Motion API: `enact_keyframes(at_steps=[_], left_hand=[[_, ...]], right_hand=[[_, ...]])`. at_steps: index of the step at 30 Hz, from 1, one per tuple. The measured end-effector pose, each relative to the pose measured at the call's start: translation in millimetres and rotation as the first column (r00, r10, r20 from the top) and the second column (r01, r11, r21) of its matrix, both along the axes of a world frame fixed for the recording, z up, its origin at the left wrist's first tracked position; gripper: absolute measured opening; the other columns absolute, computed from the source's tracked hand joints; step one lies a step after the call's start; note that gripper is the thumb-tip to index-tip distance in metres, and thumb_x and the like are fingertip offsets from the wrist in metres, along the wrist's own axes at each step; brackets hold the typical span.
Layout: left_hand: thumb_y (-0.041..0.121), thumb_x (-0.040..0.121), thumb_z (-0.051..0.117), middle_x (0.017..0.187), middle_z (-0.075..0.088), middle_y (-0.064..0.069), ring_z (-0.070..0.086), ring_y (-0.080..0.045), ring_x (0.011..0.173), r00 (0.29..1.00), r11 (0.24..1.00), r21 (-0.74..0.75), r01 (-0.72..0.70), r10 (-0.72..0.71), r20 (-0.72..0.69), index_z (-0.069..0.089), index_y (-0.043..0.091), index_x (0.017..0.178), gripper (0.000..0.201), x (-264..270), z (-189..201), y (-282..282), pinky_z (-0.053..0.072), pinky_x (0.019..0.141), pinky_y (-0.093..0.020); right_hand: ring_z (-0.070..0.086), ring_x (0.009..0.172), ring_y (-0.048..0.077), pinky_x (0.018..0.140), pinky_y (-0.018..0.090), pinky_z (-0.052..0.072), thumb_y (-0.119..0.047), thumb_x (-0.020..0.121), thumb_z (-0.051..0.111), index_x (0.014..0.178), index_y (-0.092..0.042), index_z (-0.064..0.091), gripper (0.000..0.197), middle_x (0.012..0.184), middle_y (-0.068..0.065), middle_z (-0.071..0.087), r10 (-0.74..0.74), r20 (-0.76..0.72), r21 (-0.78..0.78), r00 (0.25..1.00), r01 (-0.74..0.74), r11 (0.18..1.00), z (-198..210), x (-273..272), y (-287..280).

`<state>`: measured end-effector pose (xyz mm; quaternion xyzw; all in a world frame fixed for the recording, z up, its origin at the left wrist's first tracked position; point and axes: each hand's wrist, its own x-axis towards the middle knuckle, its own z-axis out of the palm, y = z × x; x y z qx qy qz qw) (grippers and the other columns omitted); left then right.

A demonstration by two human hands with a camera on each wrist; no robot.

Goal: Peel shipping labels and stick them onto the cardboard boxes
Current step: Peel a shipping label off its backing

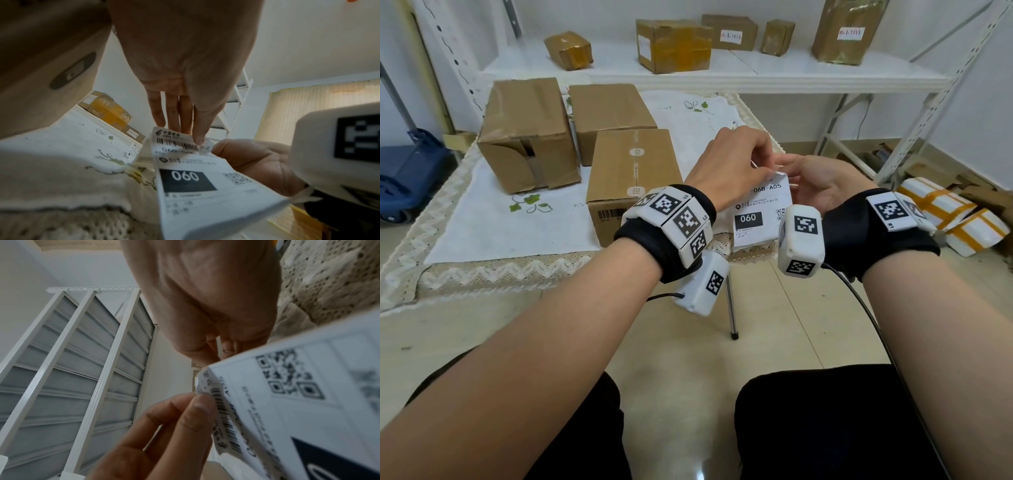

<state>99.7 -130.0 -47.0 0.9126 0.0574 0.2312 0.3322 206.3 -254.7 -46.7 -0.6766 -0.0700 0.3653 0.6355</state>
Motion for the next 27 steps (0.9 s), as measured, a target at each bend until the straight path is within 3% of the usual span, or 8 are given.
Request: enact_keyframes(at_steps=[2, 6, 11, 15, 19, 22, 24, 27], left_hand=[[0.016, 0.084, 0.075, 0.084, 0.073, 0.004, 0.068, -0.014, 0.087, 1.0, 1.0, 0.005, 0.0, 0.0, -0.008, 0.07, 0.014, 0.082, 0.006, 1, -2, 1, 0.055, 0.086, -0.039], [0.02, 0.088, 0.075, 0.085, 0.072, 0.002, 0.068, -0.017, 0.087, 1.0, 1.0, 0.011, -0.017, 0.018, -0.015, 0.067, 0.016, 0.085, 0.01, 2, -1, 3, 0.055, 0.085, -0.039], [0.021, 0.093, 0.069, 0.088, 0.07, 0.0, 0.065, -0.021, 0.092, 0.996, 0.998, 0.062, -0.027, 0.032, -0.079, 0.062, 0.018, 0.089, 0.009, 0, -3, 3, 0.053, 0.086, -0.041], [0.024, 0.099, 0.061, 0.098, 0.065, -0.003, 0.06, -0.024, 0.099, 0.984, 0.994, 0.105, -0.013, 0.031, -0.175, 0.059, 0.016, 0.097, 0.008, -1, -10, 0, 0.049, 0.085, -0.038], [0.024, 0.102, 0.056, 0.099, 0.061, -0.006, 0.056, -0.029, 0.103, 0.968, 0.993, 0.114, 0.006, 0.023, -0.248, 0.053, 0.017, 0.099, 0.008, -2, -13, -3, 0.042, 0.08, -0.035], [0.022, 0.103, 0.053, 0.101, 0.061, -0.008, 0.056, -0.031, 0.104, 0.961, 0.994, 0.108, 0.01, 0.02, -0.274, 0.052, 0.016, 0.101, 0.007, -2, -12, -4, 0.044, 0.082, -0.036], [0.019, 0.103, 0.052, 0.099, 0.06, -0.006, 0.055, -0.03, 0.105, 0.962, 0.994, 0.108, 0.01, 0.02, -0.273, 0.052, 0.016, 0.101, 0.004, -2, -12, -4, 0.039, 0.079, -0.034], [0.011, 0.098, 0.055, 0.104, 0.064, -0.005, 0.053, -0.028, 0.11, 0.963, 0.996, 0.088, -0.007, 0.03, -0.269, 0.052, 0.017, 0.101, 0.007, -3, -12, -3, 0.036, 0.078, -0.032]], right_hand=[[0.066, 0.066, 0.016, 0.051, 0.03, 0.059, 0.003, 0.099, 0.052, 0.097, -0.017, 0.07, 0.027, 0.087, 0.006, 0.063, -0.03, -0.011, -0.009, 0.999, 0.03, 1.0, -1, -1, 1], [0.063, 0.046, 0.013, 0.06, 0.033, 0.055, -0.01, 0.098, 0.06, 0.084, -0.016, 0.065, 0.016, 0.048, -0.002, 0.056, 0.005, -0.025, -0.046, 1.0, -0.007, 0.999, 0, -4, 1], [0.072, 0.064, 0.021, 0.059, 0.038, 0.063, -0.008, 0.092, 0.071, 0.099, -0.012, 0.071, 0.008, 0.08, 0.007, 0.068, -0.066, 0.016, -0.088, 0.998, 0.068, 0.994, -2, -7, 4], [0.072, 0.077, 0.025, 0.086, 0.047, 0.061, -0.006, 0.091, 0.071, 0.104, -0.011, 0.072, 0.014, 0.084, 0.009, 0.071, -0.039, 0.056, -0.187, 0.998, 0.049, 0.981, -5, -10, 5], [0.069, 0.08, 0.026, 0.094, 0.048, 0.055, -0.008, 0.096, 0.066, 0.089, -0.006, 0.066, 0.006, 0.073, 0.009, 0.072, 0.054, 0.093, -0.276, 0.994, -0.026, 0.961, -4, -16, 4], [0.068, 0.09, 0.029, 0.102, 0.05, 0.052, -0.007, 0.096, 0.064, 0.087, -0.005, 0.064, 0.009, 0.084, 0.012, 0.069, 0.087, 0.076, -0.288, 0.993, -0.062, 0.956, -4, -18, 4], [0.07, 0.091, 0.032, 0.099, 0.052, 0.055, -0.002, 0.092, 0.066, 0.09, -0.004, 0.068, 0.003, 0.089, 0.016, 0.07, 0.065, 0.089, -0.271, 0.994, -0.039, 0.962, -3, -18, 5], [0.07, 0.071, 0.027, 0.08, 0.047, 0.061, 0.004, 0.092, 0.065, 0.088, -0.004, 0.068, 0.01, 0.083, 0.017, 0.069, -0.026, 0.15, -0.23, 0.988, 0.06, 0.971, -4, -17, 5]])
